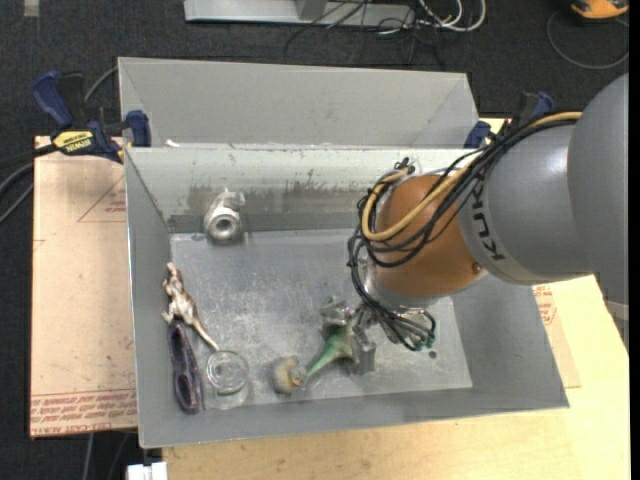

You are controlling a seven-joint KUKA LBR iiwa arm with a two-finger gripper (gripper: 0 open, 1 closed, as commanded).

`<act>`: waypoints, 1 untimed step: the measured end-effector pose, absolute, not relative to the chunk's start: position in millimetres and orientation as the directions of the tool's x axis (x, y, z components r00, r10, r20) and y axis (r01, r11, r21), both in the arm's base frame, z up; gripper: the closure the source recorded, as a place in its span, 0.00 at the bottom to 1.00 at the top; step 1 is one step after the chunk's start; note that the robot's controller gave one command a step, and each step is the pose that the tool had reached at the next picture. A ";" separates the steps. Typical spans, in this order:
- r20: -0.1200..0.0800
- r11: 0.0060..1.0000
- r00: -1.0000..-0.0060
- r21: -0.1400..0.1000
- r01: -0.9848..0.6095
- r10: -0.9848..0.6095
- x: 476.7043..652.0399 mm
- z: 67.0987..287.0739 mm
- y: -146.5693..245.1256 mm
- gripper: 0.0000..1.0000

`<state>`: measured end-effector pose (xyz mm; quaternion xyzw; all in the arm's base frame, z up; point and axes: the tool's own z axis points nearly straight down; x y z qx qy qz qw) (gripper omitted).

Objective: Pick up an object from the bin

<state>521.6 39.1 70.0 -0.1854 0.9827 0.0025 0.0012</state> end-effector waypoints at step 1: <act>0.006 0.931 -0.931 0.007 -0.365 -0.365 518.9 78.5 39.2 1.00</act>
Offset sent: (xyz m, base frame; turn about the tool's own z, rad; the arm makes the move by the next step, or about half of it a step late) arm 0.0000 0.0000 0.0427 0.0000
